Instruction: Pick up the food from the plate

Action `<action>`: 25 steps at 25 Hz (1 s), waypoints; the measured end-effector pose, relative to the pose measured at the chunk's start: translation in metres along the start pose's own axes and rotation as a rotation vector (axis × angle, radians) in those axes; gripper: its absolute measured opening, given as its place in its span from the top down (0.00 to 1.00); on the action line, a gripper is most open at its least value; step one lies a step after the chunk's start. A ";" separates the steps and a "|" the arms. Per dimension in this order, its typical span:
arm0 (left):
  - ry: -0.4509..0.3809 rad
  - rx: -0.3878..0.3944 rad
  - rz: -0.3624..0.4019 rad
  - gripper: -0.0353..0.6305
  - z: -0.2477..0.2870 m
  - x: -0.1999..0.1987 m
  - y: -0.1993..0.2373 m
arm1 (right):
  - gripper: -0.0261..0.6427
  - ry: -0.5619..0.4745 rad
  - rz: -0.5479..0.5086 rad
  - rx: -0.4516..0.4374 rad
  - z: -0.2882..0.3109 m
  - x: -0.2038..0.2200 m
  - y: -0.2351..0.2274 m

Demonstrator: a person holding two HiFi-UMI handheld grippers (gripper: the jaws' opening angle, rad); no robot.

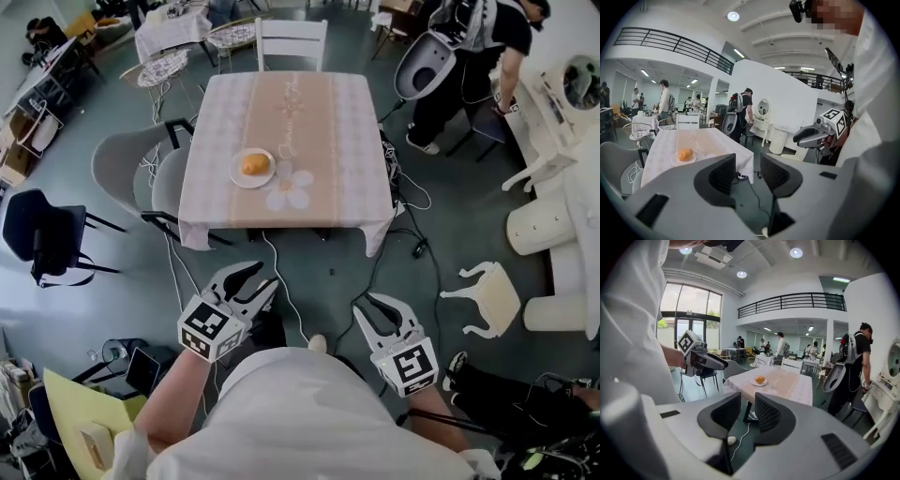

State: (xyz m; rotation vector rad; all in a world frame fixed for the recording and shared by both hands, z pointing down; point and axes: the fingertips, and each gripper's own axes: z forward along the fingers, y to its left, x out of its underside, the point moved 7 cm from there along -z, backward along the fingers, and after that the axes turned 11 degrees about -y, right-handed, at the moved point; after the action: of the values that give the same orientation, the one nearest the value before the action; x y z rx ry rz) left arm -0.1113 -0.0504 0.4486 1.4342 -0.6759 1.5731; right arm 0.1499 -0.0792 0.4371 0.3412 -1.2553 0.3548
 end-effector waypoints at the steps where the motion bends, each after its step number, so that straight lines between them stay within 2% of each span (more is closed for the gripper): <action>1: 0.004 0.015 0.004 0.71 0.008 -0.002 0.017 | 0.81 0.003 0.006 0.035 0.008 -0.004 -0.004; 8: 0.081 0.079 0.089 0.65 0.061 -0.014 0.156 | 0.81 0.019 0.032 0.203 0.078 -0.040 -0.016; 14: 0.221 0.120 0.186 0.57 0.118 0.012 0.255 | 0.81 0.068 0.056 0.336 0.110 -0.058 -0.006; 20: 0.399 0.136 0.292 0.47 0.178 0.065 0.314 | 0.81 0.140 0.119 0.475 0.103 -0.052 0.004; 25: 0.483 0.145 0.348 0.41 0.213 0.092 0.335 | 0.81 0.193 0.123 0.541 0.089 -0.054 0.002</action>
State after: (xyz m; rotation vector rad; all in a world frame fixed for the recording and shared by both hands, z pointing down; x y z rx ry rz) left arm -0.2927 -0.3655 0.6315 1.0041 -0.5450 2.1805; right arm 0.0577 -0.1202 0.4099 0.6744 -0.9780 0.8183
